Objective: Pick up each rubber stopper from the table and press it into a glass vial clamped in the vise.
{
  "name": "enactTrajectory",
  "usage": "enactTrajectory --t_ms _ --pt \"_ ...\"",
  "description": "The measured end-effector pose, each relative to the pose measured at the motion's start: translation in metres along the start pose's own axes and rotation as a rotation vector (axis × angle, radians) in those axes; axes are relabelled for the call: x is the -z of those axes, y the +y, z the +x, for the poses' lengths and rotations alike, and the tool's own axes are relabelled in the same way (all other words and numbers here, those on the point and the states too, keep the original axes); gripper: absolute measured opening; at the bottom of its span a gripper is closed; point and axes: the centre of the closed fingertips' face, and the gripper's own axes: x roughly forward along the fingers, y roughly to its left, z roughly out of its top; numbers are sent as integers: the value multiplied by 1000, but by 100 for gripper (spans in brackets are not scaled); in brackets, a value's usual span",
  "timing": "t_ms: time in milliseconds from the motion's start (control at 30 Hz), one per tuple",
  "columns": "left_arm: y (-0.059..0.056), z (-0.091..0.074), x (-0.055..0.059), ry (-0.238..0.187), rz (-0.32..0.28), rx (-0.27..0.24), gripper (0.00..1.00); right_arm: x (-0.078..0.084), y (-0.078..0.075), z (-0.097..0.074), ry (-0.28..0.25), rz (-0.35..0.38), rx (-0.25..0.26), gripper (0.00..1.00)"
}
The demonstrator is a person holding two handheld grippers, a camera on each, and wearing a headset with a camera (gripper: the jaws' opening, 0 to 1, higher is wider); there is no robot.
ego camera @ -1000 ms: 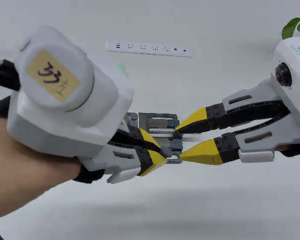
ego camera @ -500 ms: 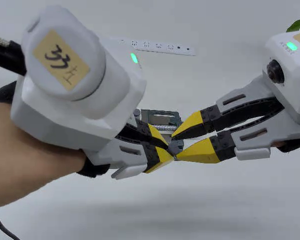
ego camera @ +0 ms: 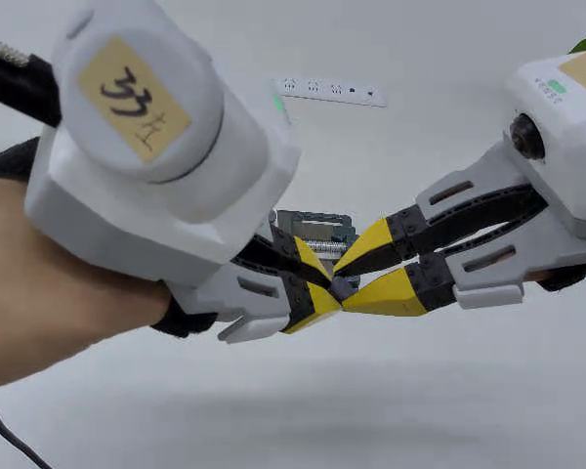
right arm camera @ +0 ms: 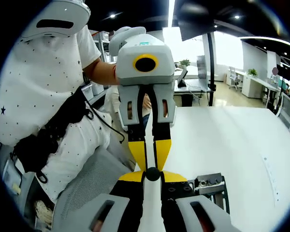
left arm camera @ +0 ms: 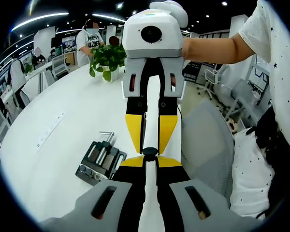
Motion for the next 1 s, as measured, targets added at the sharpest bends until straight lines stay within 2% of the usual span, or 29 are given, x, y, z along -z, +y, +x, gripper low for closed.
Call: enactTrajectory --t_ms 300,1000 --pt "3 0 5 27 14 4 3 0 -1 0 11 -8 -1 7" --pt "7 -3 5 34 24 9 3 1 -7 -2 17 -17 -3 7"
